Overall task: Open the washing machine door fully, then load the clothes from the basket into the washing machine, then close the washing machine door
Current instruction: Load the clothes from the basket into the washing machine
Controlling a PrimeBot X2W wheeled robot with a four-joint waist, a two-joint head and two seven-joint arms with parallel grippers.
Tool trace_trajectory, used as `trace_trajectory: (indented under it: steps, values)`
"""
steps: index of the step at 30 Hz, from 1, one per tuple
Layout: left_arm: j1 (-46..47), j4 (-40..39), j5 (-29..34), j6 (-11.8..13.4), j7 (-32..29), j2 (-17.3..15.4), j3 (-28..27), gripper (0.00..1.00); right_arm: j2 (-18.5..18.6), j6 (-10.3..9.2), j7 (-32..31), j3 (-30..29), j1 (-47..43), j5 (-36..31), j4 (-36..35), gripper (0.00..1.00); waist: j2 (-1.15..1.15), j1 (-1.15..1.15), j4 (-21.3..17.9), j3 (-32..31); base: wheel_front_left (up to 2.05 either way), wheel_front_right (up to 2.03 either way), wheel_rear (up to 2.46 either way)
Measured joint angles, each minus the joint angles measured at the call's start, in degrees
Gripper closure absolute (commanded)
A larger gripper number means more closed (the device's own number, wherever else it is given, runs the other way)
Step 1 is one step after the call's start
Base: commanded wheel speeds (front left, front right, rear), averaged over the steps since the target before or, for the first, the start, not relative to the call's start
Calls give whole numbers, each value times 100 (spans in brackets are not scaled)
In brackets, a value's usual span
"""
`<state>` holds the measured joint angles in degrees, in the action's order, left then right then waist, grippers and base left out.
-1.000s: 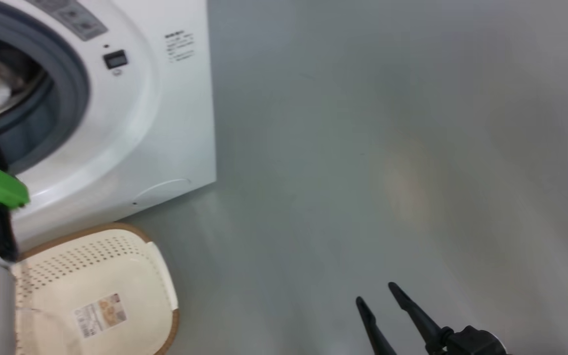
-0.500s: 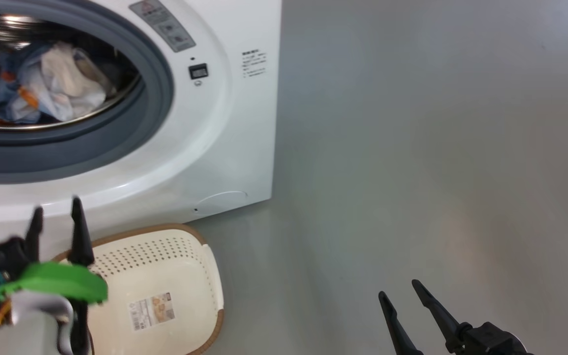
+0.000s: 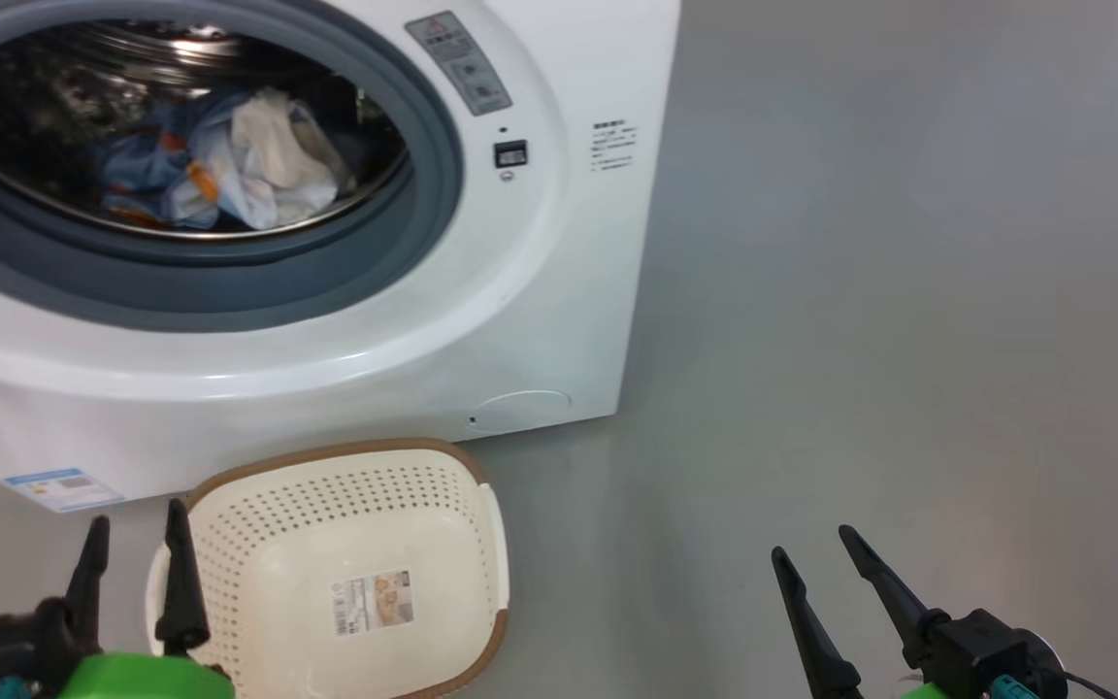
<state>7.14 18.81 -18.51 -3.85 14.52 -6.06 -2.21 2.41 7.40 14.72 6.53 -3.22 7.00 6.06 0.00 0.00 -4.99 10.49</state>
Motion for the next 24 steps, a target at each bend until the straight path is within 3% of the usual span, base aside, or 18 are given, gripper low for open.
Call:
trace_trajectory:
  steps: [8,24]
  values:
    - [-665,-547,307,2,0,191,-282,0,-1,0,0,-92,88,1,89,0,0,0,313,-226,0,0,0]
    - [-1211,-678,478,138,0,365,-285,0,0,0,0,-124,73,-31,244,0,0,0,594,-959,0,0,0]
